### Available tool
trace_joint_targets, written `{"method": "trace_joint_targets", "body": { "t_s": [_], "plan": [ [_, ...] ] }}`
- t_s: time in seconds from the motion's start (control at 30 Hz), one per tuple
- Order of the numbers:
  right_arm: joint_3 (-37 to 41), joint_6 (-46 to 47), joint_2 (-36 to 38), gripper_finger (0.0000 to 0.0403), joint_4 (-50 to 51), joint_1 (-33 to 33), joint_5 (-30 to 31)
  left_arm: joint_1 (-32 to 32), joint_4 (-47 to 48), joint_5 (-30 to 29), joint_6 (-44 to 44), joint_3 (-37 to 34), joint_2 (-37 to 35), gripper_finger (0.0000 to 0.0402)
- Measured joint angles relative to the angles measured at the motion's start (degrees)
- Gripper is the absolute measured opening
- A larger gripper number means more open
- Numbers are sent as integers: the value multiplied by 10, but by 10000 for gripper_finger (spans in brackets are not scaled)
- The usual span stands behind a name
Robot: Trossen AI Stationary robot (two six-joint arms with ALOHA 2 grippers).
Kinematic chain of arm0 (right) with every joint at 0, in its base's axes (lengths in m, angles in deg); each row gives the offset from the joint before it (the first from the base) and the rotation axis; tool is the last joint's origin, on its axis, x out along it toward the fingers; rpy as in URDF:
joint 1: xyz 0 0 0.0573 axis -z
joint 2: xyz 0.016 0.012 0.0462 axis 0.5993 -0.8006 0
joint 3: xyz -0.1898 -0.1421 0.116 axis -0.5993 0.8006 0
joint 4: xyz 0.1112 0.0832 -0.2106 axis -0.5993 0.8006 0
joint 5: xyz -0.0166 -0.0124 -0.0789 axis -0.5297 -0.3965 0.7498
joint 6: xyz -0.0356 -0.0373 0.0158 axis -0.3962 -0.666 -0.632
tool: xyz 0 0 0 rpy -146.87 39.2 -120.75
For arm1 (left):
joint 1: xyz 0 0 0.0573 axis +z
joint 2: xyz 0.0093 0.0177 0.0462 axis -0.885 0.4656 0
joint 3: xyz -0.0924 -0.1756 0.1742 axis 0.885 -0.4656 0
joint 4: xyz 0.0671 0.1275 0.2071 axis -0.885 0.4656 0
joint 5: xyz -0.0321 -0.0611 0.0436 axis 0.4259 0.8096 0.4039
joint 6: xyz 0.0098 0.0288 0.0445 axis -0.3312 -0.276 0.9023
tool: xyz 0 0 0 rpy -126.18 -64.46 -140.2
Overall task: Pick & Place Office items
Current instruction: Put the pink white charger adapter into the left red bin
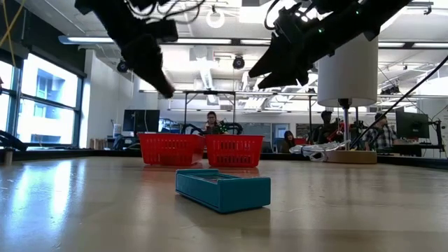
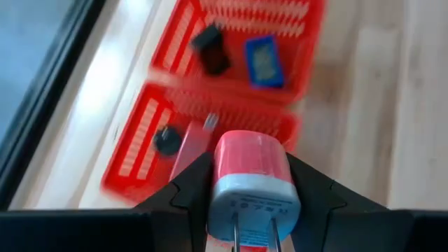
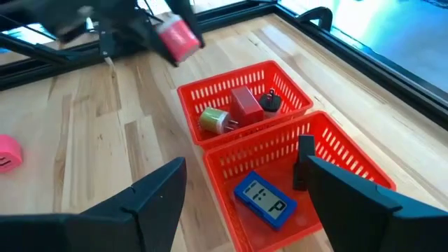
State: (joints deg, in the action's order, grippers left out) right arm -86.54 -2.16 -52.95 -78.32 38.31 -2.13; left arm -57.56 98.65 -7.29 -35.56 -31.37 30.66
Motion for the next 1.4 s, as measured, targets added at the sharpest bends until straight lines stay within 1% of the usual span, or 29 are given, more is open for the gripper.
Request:
{"method": "trace_joint_targets", "body": {
  "t_s": [0.07,0.2,0.33,0.5,0.67,0.97,1.13,1.33,1.4],
  "plan": [
    [0,-1,0,276,0,1,0,27,36,17,-10,9,0,127],
    [0,-1,0,276,0,7,0,75,70,66,-13,20,13,127],
    [0,-1,0,276,1,17,0,105,98,115,-13,38,46,127],
    [0,-1,0,276,0,20,-1,117,136,117,-13,55,96,127],
    [0,-1,0,276,0,20,-2,118,137,119,6,70,147,128],
    [0,-2,0,276,6,20,-2,118,138,120,3,117,227,128],
    [0,-2,0,276,15,20,-2,126,137,121,-12,134,246,128],
    [0,-2,0,276,21,20,-2,151,141,122,-20,136,253,128],
    [0,-2,0,276,23,20,-2,157,142,133,-22,136,254,128]
  ]
}}
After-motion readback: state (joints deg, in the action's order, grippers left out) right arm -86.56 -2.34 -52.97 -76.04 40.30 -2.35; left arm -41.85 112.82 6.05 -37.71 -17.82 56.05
